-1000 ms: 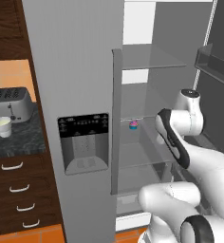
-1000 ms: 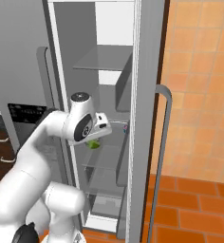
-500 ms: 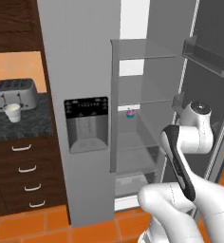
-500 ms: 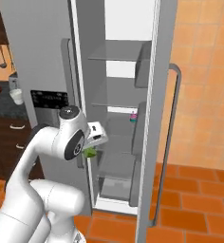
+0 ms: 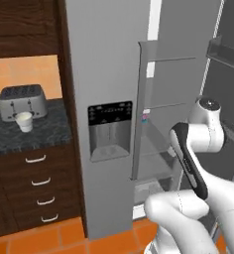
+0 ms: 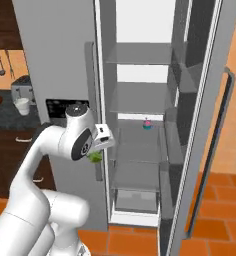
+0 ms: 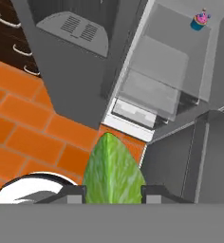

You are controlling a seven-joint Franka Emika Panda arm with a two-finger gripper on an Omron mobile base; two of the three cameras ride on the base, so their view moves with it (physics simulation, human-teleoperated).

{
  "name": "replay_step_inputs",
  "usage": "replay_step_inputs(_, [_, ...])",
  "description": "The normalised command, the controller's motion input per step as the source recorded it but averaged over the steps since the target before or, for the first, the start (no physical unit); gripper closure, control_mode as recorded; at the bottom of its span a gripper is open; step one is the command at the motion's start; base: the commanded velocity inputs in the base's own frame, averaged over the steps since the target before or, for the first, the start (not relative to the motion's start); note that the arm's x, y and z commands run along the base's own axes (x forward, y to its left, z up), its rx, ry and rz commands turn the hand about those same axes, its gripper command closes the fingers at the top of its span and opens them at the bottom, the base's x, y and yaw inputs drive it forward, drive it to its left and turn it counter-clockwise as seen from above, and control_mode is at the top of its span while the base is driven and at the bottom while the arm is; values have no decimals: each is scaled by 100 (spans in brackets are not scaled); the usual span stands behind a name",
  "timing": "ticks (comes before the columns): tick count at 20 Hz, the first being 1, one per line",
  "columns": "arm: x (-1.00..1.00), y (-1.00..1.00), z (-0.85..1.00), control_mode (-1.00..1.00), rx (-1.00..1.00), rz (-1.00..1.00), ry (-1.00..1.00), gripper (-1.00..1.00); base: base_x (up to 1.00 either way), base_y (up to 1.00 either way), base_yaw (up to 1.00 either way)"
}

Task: Grab a lemon wedge from the fridge and one ice cube from the ice bowl, and put them in the glass of lemonade.

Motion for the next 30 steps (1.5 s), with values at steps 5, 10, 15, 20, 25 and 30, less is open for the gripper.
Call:
replay_step_inputs(5, [0,0,0,100,0,0,0,100,-2,100,57])
replay_step_inputs(10, [0,0,0,100,0,0,0,100,12,100,27])
replay_step_inputs(15, [0,0,0,100,0,0,0,100,58,89,2])
replay_step_inputs(20, [0,0,0,100,0,0,0,100,100,67,-27])
replay_step_inputs(25, [0,0,0,100,0,0,0,100,76,15,-41])
replay_step_inputs(30, [0,0,0,100,0,0,0,100,55,28,-44])
